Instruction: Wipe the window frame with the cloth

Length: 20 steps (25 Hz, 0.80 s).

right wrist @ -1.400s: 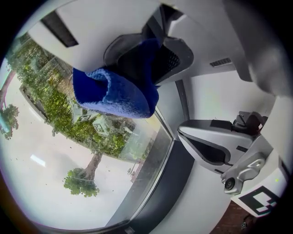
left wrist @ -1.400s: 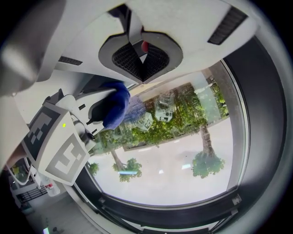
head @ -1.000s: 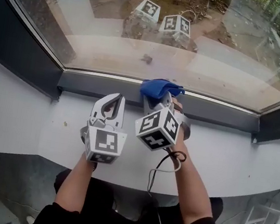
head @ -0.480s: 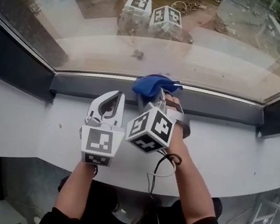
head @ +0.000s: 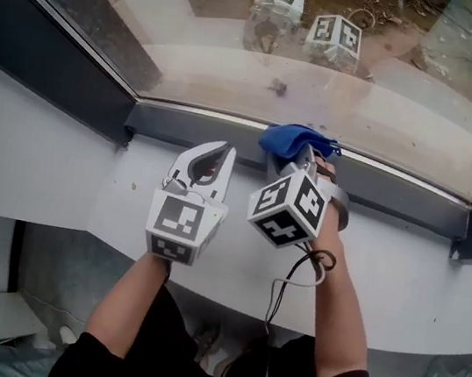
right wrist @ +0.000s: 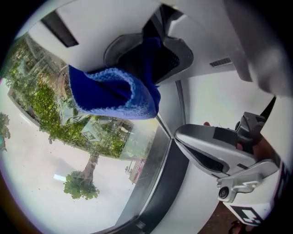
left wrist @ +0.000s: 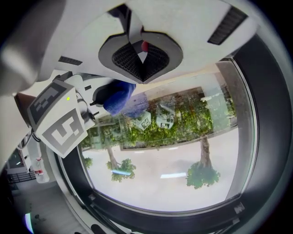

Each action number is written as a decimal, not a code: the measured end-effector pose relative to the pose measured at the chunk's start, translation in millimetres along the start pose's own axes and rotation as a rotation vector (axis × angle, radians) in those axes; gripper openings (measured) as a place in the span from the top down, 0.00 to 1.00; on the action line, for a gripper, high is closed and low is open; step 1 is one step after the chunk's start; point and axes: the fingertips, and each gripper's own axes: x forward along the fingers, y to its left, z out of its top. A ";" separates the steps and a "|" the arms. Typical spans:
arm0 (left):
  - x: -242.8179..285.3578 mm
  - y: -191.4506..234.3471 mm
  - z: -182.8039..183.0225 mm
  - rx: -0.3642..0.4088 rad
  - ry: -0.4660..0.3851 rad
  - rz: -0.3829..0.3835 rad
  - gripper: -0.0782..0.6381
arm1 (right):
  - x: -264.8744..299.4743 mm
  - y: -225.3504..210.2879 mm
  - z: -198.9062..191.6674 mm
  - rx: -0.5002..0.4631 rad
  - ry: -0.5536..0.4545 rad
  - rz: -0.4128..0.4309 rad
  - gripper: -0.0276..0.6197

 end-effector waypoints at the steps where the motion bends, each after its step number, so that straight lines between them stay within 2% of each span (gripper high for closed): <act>1: -1.1 0.7 1.1 -0.010 -0.012 0.001 0.88 | -0.1 2.6 0.1 0.007 -0.001 0.019 0.90; 3: 0.3 3.2 3.3 -0.021 -0.045 0.004 0.88 | -0.1 2.4 4.8 0.003 -0.014 0.041 0.90; 7: 4.8 7.5 -1.2 -0.022 -0.091 -0.008 0.88 | 1.0 0.2 10.3 -0.014 -0.036 0.018 0.90; 10: 1.6 9.7 -6.1 -0.056 -0.102 -0.022 0.88 | 1.5 -0.9 8.9 0.027 -0.047 0.049 0.90; 14: -0.3 -6.8 -11.2 -0.011 -0.123 -0.116 0.88 | -0.5 -3.4 5.6 0.052 -0.034 0.055 0.90; 20: 5.6 -21.2 -9.8 0.019 -0.144 -0.203 0.88 | 0.4 -2.2 8.6 -0.001 -0.034 0.002 0.90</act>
